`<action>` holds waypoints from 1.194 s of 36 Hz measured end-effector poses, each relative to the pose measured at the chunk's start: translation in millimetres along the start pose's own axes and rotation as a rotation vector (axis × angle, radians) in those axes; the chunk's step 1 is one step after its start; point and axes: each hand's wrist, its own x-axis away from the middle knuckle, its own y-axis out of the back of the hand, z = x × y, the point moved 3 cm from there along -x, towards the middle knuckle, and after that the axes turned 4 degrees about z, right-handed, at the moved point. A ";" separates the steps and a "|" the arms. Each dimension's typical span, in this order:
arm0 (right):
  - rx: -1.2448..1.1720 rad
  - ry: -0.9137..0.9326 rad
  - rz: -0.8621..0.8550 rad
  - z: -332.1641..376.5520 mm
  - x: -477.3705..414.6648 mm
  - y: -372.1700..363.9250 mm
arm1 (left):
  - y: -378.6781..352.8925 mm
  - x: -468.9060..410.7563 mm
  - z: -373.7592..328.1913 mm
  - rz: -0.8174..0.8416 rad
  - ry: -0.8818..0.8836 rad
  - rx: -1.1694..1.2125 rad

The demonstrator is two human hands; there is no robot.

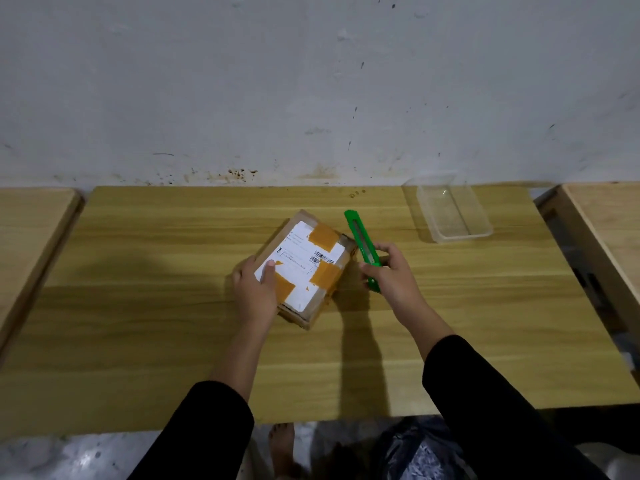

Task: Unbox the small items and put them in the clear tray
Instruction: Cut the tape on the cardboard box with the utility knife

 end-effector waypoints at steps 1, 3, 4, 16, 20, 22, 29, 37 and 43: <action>-0.065 -0.005 0.011 0.7 0.3 0.1 | 0.2 -0.2 0.7 0.001 -0.003 0.003; -0.139 -0.011 0.040 4.2 2.5 0.0 | 0.0 -1.2 2.0 0.003 -0.007 0.006; -0.136 -0.009 0.057 5.1 2.8 0.0 | -0.2 -1.3 2.2 0.007 -0.009 0.005; 0.080 0.093 0.117 7.5 6.2 6.6 | 10.4 -19.5 -4.3 0.009 -0.105 -0.112; 0.162 0.123 0.034 8.6 3.5 8.6 | 0.5 5.5 -8.6 -0.054 0.049 0.132; 0.204 0.144 0.004 10.3 3.5 7.5 | -5.7 14.6 -9.2 -0.012 0.031 0.180; 0.288 0.159 -0.017 11.0 5.4 7.3 | 3.8 -15.4 -7.5 0.245 -0.076 0.003; 0.454 0.198 0.031 12.6 9.6 10.6 | 5.2 -18.7 -7.5 0.198 -0.079 -0.005; 0.389 0.220 -0.012 7.2 15.7 11.7 | 3.4 -10.9 -10.7 0.208 -0.051 0.114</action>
